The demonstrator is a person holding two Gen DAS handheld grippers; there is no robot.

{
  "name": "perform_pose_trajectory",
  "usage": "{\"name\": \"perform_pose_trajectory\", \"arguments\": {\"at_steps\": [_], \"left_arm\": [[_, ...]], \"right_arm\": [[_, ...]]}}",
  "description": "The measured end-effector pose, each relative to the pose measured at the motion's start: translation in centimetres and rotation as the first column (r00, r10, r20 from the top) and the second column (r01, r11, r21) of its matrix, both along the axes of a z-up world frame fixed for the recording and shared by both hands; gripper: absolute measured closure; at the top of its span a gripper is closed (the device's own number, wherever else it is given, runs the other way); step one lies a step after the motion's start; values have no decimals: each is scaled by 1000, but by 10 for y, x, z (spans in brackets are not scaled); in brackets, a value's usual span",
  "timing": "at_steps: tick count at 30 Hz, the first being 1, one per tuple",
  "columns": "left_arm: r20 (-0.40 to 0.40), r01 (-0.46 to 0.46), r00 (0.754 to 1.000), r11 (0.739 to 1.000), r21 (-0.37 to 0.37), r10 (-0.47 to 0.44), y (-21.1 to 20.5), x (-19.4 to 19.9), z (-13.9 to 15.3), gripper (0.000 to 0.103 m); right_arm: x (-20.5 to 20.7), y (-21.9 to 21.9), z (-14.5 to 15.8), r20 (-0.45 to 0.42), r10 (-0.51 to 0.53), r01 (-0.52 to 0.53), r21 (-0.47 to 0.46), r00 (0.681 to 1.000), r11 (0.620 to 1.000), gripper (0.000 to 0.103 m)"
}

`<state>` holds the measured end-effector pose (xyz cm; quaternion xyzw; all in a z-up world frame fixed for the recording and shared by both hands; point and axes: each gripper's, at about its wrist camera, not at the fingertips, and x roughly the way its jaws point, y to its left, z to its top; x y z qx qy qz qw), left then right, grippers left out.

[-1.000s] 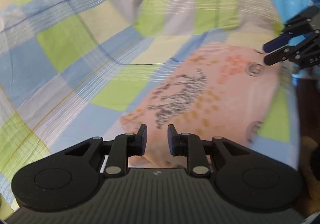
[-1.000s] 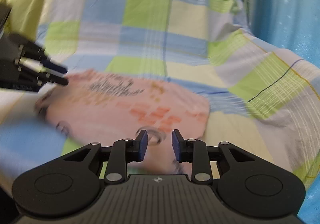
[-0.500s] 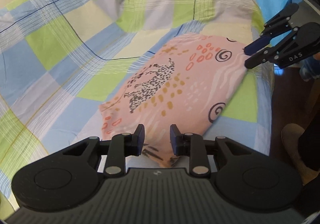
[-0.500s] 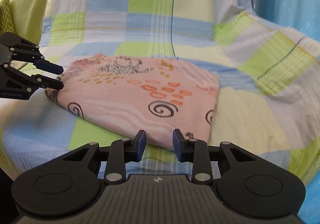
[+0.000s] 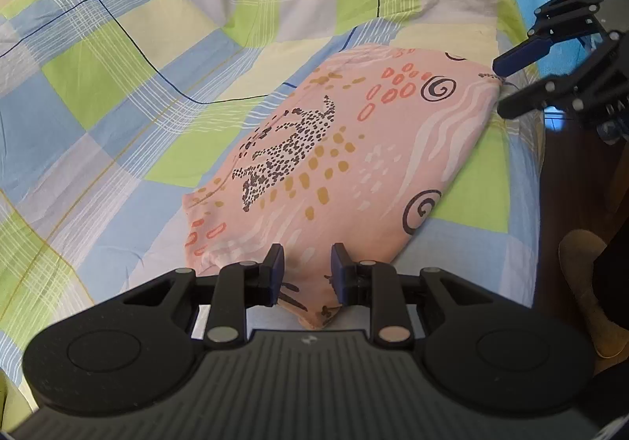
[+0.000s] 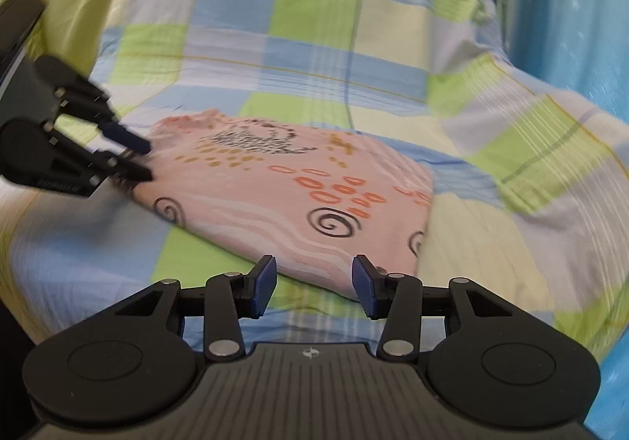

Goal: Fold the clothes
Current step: 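Grasp both ends of the folded pants with both grippers and lift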

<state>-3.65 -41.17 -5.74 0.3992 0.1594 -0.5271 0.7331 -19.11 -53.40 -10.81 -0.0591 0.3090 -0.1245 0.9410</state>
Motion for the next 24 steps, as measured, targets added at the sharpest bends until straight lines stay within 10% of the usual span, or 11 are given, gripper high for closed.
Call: {"name": "perform_pose_trajectory", "arguments": {"at_steps": [12,16,21,24], "left_arm": [[102,123,987,992,21,-125,10,-29,3,70],[182,240,950,967,89,-253,5,-57,-13,58],[279,285,913,955,85,-298,-16,-73,-25,57],[330,312,888,947,79,-320,-28,-75,-31,55]], "right_arm": [[26,26,-24,-123,132,-159,-252,984,955,57],[35,21,-27,-149,68,-118,-353,986,928,57],[40,40,-46,-227,66,-187,-566,972,803,56],[42,41,-41,-197,117,-206,-525,973,826,56]]}}
